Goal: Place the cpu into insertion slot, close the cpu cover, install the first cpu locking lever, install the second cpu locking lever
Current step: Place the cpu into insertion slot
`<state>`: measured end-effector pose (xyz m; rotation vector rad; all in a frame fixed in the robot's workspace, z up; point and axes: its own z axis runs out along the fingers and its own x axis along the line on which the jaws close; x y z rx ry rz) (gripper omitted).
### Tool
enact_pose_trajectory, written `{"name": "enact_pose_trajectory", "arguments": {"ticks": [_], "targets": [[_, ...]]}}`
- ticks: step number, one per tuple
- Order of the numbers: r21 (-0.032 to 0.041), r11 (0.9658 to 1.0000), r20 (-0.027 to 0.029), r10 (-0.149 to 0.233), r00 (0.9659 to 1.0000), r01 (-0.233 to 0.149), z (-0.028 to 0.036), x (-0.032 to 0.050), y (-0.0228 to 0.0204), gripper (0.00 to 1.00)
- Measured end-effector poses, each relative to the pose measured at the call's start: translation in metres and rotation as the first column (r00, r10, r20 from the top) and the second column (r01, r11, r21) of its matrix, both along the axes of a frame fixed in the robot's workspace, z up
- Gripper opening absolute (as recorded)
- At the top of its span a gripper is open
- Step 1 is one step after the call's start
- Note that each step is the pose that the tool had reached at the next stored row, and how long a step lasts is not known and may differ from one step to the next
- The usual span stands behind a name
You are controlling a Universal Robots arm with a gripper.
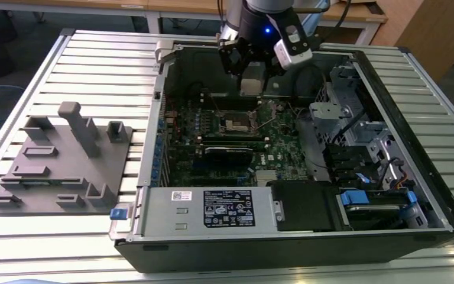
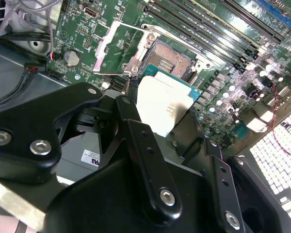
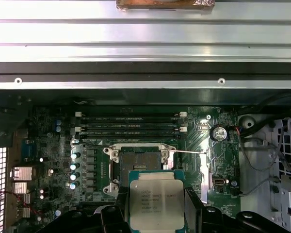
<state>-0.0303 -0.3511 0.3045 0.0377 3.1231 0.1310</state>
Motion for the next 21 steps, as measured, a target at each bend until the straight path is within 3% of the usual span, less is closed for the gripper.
{"name": "enact_pose_trajectory", "arguments": {"ticks": [21], "targets": [[0.0002,1.0000,0.0021,0.000,1.0000,0.000,-0.0051,-0.0008,0.0000,0.54]]}}
